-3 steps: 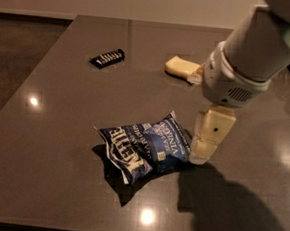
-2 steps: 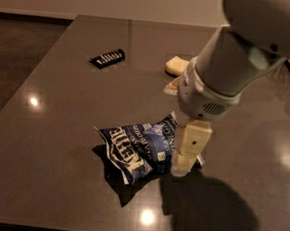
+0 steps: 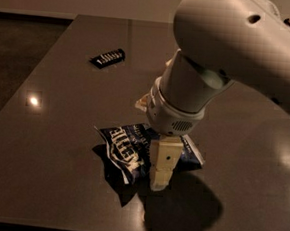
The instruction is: Move blue chip bag near rxbar chocolate
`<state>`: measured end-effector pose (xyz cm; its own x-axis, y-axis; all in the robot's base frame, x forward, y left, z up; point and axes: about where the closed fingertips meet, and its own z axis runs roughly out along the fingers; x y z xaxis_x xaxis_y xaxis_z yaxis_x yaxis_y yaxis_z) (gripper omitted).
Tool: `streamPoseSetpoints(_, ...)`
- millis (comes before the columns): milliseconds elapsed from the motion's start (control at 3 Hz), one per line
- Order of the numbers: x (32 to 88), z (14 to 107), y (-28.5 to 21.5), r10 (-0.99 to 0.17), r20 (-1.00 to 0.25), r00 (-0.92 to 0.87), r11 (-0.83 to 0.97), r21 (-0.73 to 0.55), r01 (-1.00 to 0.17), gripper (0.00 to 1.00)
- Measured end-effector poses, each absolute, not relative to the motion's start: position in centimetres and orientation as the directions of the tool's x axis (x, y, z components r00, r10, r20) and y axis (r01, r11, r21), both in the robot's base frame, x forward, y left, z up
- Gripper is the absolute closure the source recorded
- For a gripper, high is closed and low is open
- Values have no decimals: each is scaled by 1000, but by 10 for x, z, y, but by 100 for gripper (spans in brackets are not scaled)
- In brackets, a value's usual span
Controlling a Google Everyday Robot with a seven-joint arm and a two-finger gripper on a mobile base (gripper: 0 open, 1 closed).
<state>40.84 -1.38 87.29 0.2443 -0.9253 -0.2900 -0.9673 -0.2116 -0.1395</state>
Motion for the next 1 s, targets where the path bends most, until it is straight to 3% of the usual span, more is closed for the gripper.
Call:
streamPoseSetpoints(333, 411, 862, 0, -922, -274, 272, -246, -126, -961, 18)
streamPoseSetpoints(1000, 428, 859, 8, -934, -211, 289, -272, -107, -956, 64)
